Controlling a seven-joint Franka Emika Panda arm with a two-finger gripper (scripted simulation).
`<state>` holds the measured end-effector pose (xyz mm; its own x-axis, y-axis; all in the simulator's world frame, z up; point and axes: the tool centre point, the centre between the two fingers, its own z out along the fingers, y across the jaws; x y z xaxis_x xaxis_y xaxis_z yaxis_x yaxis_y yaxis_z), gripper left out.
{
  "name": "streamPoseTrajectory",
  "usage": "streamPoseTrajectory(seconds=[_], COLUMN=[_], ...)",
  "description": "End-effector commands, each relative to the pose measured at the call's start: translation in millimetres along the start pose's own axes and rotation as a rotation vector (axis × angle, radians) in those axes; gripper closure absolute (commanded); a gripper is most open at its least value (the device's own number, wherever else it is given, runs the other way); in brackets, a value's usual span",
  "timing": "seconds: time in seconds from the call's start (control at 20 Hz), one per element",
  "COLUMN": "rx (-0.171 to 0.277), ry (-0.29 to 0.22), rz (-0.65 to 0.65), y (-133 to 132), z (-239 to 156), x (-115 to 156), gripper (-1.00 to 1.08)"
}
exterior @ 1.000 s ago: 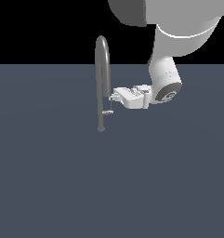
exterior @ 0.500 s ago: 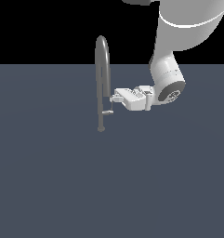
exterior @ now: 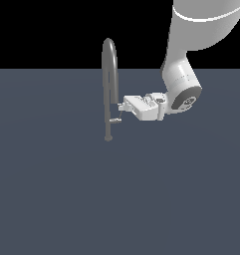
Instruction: Turn on the faucet by rotating a designated handle.
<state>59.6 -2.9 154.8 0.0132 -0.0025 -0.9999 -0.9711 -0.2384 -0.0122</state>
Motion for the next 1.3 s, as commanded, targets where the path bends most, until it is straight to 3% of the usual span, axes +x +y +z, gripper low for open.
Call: streamPoseTrajectory(seconds=[0.0, 0.3, 0.4, 0.75, 0.8, 0.85, 1.25], rx=[-0.003, -0.004, -0.005, -0.004, -0.004, -0.010, -0.005], ry=[-0.004, -0.005, -0.003, -0.006, -0.006, -0.006, -0.006], rz=[0.009, 0.013, -0.003, 0.013, 0.013, -0.016, 0.011], y=[9.1, 26.4, 19.9, 43.5, 43.5, 34.2, 41.1], z=[-0.2, -0.3, 0.0, -0.2, -0.2, 0.1, 0.0], x=[6.8, 18.0, 9.3, 49.5, 49.5, 29.5, 78.7], gripper=[1.08, 1.08, 1.08, 1.08, 1.08, 1.08, 1.08])
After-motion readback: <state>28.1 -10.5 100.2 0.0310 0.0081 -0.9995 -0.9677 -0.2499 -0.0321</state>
